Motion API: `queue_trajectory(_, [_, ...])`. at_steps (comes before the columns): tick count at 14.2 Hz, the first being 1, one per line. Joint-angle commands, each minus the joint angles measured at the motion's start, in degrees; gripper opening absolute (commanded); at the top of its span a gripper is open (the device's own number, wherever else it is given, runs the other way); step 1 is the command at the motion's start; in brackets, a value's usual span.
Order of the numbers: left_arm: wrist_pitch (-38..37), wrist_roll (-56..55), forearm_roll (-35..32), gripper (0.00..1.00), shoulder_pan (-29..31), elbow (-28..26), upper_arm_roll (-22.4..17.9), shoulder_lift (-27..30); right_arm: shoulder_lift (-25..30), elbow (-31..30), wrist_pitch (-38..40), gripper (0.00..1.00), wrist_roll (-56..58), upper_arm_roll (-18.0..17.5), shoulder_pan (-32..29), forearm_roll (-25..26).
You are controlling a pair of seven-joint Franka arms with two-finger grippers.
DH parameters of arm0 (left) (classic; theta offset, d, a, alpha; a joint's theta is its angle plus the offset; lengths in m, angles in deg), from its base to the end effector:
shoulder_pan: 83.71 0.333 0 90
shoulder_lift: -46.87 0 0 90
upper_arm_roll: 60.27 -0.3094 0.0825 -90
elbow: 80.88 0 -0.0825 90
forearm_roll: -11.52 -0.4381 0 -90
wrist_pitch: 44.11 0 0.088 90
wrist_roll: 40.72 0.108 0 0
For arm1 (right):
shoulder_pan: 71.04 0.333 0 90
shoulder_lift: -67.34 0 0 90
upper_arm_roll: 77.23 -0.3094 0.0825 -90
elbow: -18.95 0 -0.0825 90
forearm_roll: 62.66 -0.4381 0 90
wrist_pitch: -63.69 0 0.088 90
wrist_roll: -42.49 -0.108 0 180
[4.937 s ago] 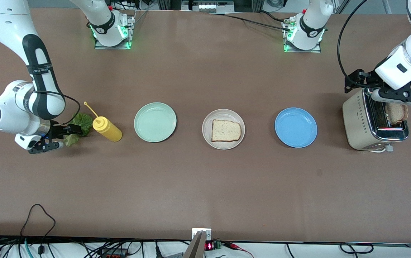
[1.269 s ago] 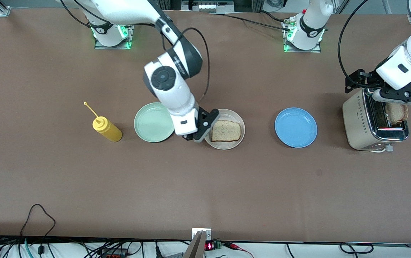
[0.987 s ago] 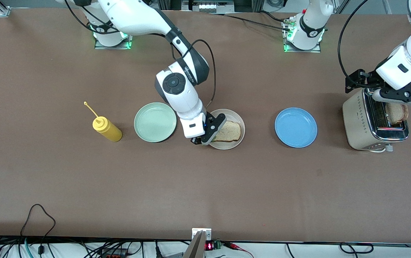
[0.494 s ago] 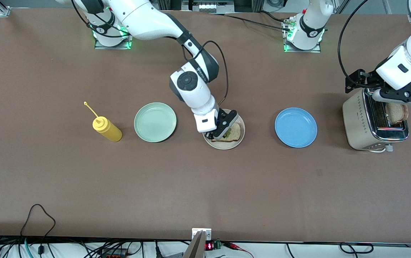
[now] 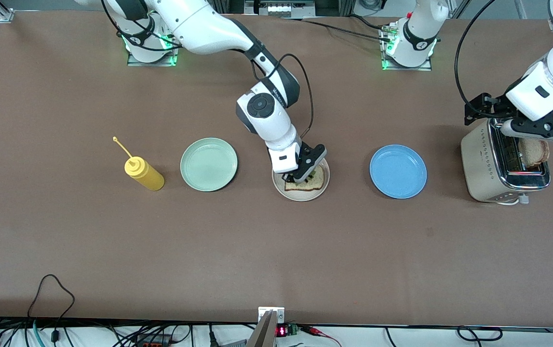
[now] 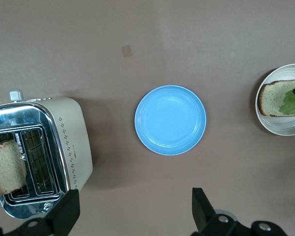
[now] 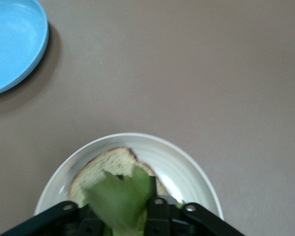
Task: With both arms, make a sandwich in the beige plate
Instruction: 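Lower the lettuce onto the bread and open the right gripper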
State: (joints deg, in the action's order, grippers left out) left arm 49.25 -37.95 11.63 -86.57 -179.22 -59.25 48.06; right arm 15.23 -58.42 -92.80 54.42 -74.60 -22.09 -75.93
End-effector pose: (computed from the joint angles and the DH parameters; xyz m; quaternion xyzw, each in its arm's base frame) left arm 0.6003 -0.0410 0.5578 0.9978 -0.0579 -0.0331 0.0005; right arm 0.5608 0.5879 0.1868 -0.8839 -0.4015 -0.2069 0.1207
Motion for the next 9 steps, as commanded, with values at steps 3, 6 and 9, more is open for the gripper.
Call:
queue_trajectory(3, [-1.1, 0.2, 0.2, 1.00, 0.1, 1.0, 0.0, 0.0, -0.8, 0.0, -3.8, 1.00, -0.9, 0.0, -0.4, 1.1])
queue_trajectory(6, [-1.1, 0.2, 0.2, 1.00, 0.2, 1.0, 0.0, 0.0, -0.1, 0.3, -3.0, 1.00, -0.9, 0.0, -0.6, 0.4])
queue_trajectory(9, [-1.1, 0.2, 0.2, 1.00, 0.2, 1.0, 0.0, 0.0, 2.5, 0.6, -0.2, 1.00, -1.6, -0.1, -2.1, 0.1])
